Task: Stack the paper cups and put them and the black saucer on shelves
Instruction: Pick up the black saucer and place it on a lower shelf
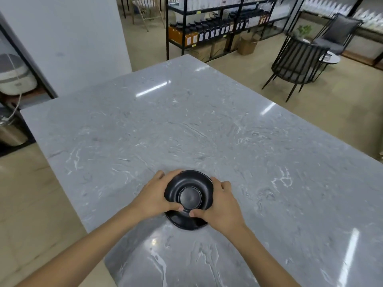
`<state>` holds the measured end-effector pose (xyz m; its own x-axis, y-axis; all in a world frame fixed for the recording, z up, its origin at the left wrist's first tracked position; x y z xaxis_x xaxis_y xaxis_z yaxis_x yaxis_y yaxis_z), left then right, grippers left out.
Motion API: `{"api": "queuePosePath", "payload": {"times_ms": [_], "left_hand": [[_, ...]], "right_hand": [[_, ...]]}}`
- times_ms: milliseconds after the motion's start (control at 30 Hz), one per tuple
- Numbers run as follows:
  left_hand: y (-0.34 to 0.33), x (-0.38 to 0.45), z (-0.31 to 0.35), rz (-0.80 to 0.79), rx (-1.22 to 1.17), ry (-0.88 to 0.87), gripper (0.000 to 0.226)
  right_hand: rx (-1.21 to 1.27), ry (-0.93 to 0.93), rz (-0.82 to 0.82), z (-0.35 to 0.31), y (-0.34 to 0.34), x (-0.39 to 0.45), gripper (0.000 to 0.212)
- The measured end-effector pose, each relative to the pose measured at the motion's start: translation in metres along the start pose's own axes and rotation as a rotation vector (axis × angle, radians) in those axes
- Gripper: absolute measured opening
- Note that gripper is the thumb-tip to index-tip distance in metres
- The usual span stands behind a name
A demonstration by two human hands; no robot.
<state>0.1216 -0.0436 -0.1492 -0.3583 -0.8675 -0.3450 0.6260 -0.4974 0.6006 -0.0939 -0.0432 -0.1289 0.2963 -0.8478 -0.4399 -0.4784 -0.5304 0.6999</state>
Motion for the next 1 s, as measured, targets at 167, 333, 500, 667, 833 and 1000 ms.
{"api": "queuePosePath", "payload": {"times_ms": [167,333,500,667,833,1000], "left_hand": [[0.000,0.000,-0.002,-0.009,-0.057,0.017,0.110],[-0.002,0.003,-0.005,-0.047,-0.103,0.029,0.106],[-0.003,0.007,-0.008,-0.054,-0.135,0.034,0.106],[-0.005,0.007,-0.009,-0.062,-0.156,0.025,0.103],[0.000,0.006,-0.002,-0.080,-0.138,-0.002,0.102],[0.002,0.006,0.006,-0.157,-0.088,0.009,0.107]], "right_hand": [[0.009,0.001,-0.001,0.002,-0.001,0.002,0.104],[-0.010,0.009,0.007,0.007,-0.005,0.006,0.103],[0.006,0.015,-0.007,0.009,-0.009,0.008,0.100],[-0.041,0.012,0.001,0.011,-0.012,0.007,0.099],[0.073,-0.001,-0.020,0.014,-0.014,0.003,0.104],[0.234,-0.059,-0.077,0.016,-0.015,-0.002,0.123]]}}
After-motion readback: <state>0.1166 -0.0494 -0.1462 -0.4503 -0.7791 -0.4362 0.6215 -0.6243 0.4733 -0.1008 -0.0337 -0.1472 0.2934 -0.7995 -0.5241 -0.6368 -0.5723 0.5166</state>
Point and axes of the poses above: each hand's wrist, its own x-axis towards the middle knuckle, its own y-axis out of the back of the hand, z = x × y, the point moved 3 cm from there along x, towards the middle knuckle, and after that the axes turned 15 degrees about -z, right-handed, at the moved point
